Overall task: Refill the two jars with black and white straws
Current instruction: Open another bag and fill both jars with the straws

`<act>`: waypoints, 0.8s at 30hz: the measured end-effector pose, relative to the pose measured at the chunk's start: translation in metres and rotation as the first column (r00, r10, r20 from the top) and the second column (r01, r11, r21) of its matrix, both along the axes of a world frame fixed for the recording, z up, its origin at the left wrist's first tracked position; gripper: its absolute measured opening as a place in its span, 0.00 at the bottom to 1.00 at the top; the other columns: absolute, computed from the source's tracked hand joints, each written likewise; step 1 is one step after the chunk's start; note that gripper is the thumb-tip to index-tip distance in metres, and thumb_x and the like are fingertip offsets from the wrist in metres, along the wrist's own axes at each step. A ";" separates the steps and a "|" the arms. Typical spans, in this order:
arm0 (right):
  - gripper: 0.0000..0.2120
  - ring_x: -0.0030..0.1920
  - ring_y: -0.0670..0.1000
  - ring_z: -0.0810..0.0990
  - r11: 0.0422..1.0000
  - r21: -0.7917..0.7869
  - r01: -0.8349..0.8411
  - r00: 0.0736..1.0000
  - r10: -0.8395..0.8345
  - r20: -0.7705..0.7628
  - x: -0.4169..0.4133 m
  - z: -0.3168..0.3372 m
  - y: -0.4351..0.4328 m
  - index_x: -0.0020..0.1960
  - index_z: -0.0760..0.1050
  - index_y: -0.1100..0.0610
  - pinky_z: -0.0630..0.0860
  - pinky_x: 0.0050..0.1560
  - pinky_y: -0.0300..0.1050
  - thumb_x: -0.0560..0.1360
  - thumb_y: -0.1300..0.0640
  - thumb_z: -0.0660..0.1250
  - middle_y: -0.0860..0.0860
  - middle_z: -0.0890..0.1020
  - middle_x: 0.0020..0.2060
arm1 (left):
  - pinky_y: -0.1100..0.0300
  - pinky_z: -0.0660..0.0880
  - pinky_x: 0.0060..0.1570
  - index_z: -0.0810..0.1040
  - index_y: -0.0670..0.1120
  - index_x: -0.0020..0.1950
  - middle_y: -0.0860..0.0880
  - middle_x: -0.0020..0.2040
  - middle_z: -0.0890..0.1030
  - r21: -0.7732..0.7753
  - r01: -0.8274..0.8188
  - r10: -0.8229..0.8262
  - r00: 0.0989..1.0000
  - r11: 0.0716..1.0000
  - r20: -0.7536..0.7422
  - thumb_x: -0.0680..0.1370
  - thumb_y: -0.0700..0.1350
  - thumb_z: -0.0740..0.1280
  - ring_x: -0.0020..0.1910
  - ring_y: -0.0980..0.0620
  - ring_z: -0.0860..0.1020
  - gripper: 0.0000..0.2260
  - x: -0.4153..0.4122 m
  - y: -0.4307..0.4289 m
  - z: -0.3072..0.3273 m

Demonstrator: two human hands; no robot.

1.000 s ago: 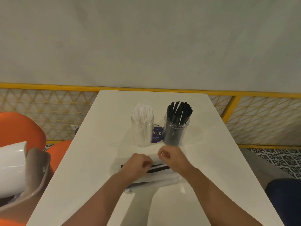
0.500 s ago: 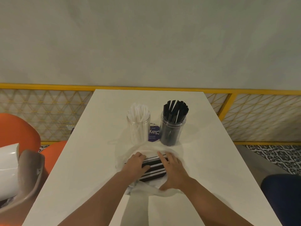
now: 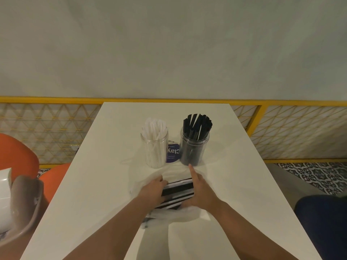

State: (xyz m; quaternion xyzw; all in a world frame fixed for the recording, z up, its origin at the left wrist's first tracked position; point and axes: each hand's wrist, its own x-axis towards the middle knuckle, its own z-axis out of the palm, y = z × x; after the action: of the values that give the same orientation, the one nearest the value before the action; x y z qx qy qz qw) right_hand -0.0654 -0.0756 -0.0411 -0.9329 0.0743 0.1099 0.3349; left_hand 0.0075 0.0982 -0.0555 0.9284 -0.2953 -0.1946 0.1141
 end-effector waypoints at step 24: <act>0.53 0.58 0.50 0.73 0.938 0.303 0.169 0.979 -0.195 0.055 0.002 0.023 -0.007 0.77 0.42 0.50 0.70 0.56 0.38 0.66 0.51 0.76 0.52 0.73 0.57 | 0.64 0.67 0.43 0.72 0.49 0.46 0.50 0.43 0.76 -0.216 -0.167 0.144 0.983 0.962 -0.117 0.71 0.42 0.68 0.43 0.52 0.74 0.06 0.009 0.009 0.012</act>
State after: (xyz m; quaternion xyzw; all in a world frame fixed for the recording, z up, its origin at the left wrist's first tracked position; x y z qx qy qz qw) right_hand -0.0632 -0.0827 -0.0184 -0.8649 0.1288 0.0490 0.4827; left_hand 0.0165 0.1071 -0.0437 0.9189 -0.2354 -0.1965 0.2480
